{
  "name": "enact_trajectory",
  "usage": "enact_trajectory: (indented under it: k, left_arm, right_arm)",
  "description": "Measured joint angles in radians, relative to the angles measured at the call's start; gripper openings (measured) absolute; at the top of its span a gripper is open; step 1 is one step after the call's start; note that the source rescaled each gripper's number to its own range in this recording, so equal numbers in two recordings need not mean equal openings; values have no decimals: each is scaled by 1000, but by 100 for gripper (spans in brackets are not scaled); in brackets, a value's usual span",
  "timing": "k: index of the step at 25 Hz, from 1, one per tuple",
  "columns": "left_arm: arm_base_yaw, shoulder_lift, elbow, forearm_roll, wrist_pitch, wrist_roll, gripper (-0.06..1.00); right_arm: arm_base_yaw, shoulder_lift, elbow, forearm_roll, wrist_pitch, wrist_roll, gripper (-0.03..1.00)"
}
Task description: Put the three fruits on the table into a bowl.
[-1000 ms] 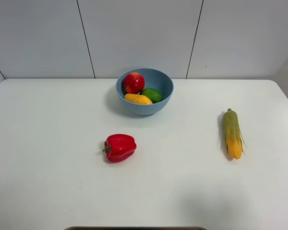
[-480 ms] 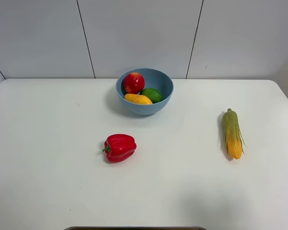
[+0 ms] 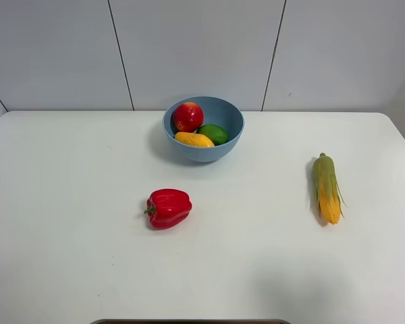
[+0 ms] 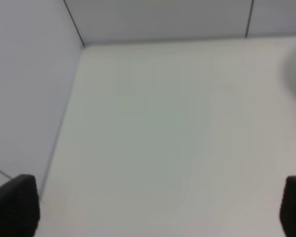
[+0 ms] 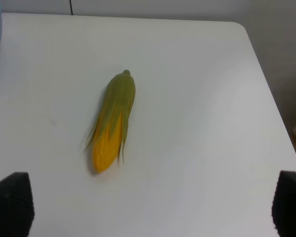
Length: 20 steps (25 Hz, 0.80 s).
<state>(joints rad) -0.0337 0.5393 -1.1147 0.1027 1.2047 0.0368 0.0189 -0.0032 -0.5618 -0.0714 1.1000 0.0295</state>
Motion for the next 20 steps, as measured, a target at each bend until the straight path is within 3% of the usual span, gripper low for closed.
enact_trajectory:
  k: [10, 20]
  left_arm:
    - [0, -288, 343, -19, -74, -49, 100]
    - [0, -514, 554, -19, -124, -101, 100]
  right_arm:
    - [0, 0, 0, 0, 0, 0, 93]
    - [0, 0, 0, 0, 0, 0, 93]
